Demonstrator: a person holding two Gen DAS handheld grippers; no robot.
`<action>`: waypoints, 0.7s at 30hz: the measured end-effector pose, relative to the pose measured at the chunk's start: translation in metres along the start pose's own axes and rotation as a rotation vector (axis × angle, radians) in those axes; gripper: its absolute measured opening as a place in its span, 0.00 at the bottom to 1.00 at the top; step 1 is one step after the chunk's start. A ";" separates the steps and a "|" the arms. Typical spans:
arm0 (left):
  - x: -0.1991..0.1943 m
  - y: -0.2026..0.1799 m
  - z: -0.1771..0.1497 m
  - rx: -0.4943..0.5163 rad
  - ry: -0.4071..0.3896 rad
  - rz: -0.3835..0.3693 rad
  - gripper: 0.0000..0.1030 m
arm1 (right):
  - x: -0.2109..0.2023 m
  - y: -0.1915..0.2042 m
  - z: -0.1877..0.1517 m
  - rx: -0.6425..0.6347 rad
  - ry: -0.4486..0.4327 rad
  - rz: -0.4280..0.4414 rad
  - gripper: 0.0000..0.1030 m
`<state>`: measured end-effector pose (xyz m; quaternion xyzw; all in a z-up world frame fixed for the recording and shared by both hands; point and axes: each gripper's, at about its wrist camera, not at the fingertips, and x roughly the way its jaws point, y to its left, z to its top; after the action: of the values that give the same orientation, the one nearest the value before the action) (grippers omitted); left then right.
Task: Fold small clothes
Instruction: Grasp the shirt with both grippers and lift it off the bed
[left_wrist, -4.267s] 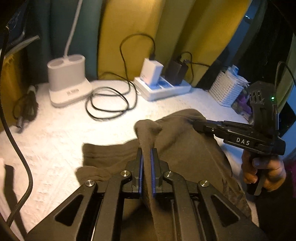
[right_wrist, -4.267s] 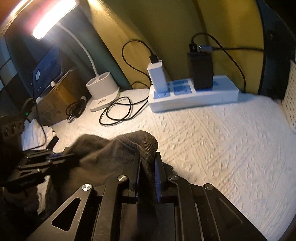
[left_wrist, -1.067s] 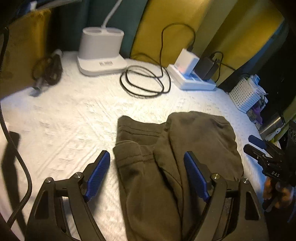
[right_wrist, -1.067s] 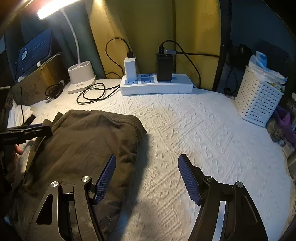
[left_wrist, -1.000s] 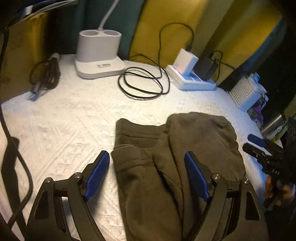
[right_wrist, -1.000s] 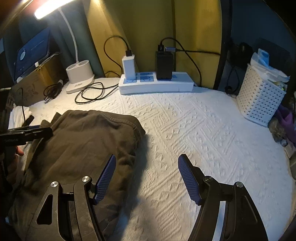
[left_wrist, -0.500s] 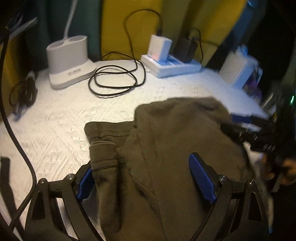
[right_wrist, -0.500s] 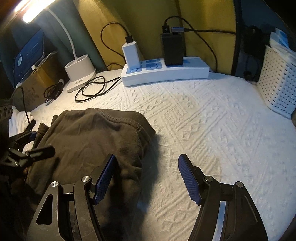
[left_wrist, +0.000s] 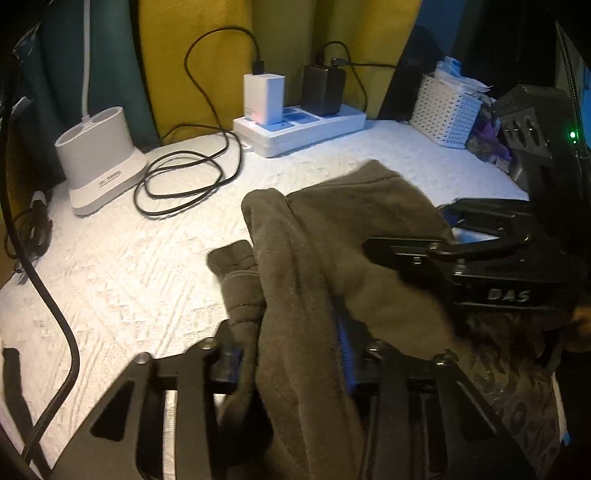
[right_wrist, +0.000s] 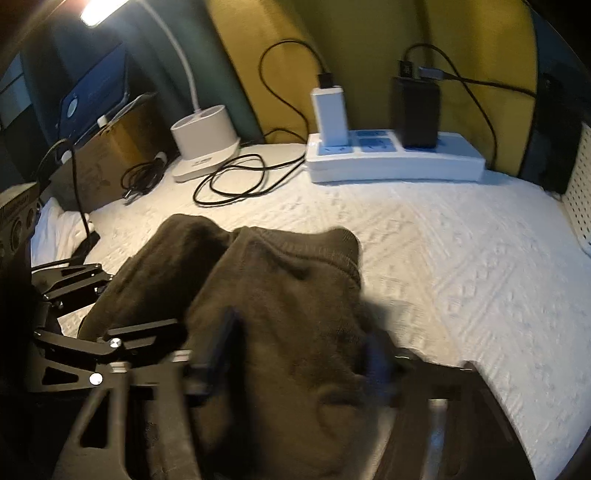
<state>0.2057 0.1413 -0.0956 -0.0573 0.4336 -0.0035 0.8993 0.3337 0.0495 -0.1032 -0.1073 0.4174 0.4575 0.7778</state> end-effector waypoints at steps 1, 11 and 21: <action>0.000 -0.001 -0.001 -0.002 -0.003 0.002 0.31 | 0.001 0.003 -0.001 -0.007 0.004 0.010 0.29; -0.023 -0.010 -0.002 -0.002 -0.068 -0.020 0.25 | -0.026 0.018 -0.006 -0.024 -0.038 0.016 0.19; -0.076 -0.027 -0.002 0.013 -0.190 -0.023 0.24 | -0.088 0.041 -0.015 -0.054 -0.152 0.001 0.19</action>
<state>0.1574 0.1181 -0.0348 -0.0563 0.3455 -0.0113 0.9367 0.2725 0.0090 -0.0376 -0.0929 0.3445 0.4760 0.8038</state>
